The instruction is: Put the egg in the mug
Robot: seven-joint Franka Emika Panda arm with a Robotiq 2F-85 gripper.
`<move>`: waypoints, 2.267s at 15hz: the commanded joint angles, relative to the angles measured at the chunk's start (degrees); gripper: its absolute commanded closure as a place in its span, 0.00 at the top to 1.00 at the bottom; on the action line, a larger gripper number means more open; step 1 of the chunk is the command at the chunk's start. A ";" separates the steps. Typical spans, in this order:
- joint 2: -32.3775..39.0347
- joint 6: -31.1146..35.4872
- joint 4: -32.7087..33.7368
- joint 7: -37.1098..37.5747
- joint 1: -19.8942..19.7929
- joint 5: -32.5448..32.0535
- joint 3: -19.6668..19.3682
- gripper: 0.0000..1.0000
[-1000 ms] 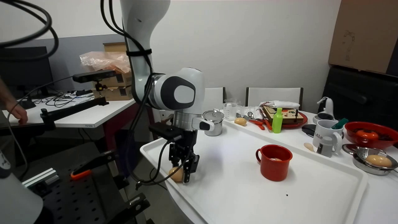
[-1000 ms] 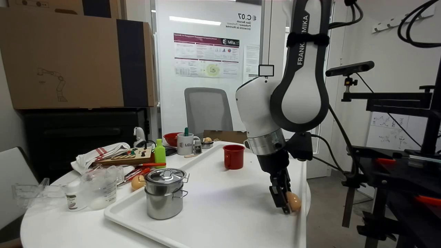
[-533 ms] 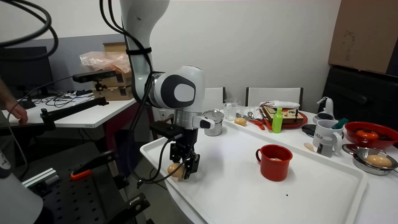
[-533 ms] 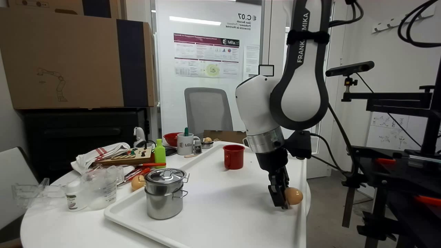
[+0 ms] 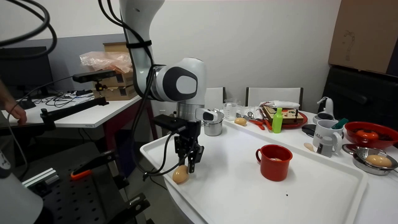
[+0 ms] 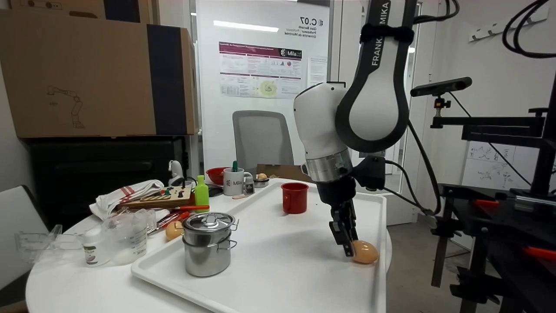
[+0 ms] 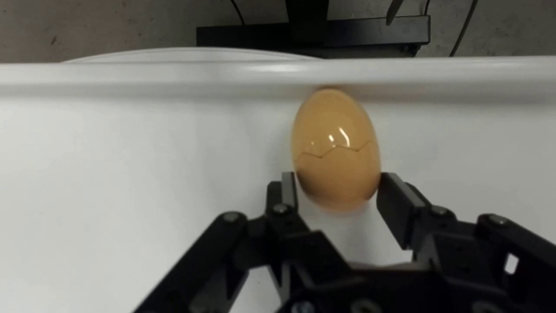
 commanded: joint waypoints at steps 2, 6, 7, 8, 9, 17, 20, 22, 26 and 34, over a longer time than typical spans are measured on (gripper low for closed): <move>-2.20 -0.79 -1.09 1.37 1.19 -0.94 -1.03 0.69; -2.18 -0.63 -1.45 1.44 1.03 -0.73 -0.92 0.92; -2.18 -0.57 -1.62 1.46 0.96 -0.67 -0.90 0.99; -2.22 -0.48 -1.84 1.47 0.91 -0.62 -0.87 1.00; -2.25 -0.32 -2.12 1.41 0.76 -0.51 -0.76 1.00; -2.24 0.46 -4.04 1.30 0.29 0.03 -0.26 0.72; -2.16 0.33 -4.17 1.33 0.43 -0.08 -0.35 0.58; -2.23 0.32 -4.27 1.34 0.47 -0.14 -0.43 0.42; -2.78 0.31 -4.66 1.38 0.54 -0.30 -0.61 0.23; -6.94 -0.46 -4.73 3.21 3.59 -3.03 -3.80 0.23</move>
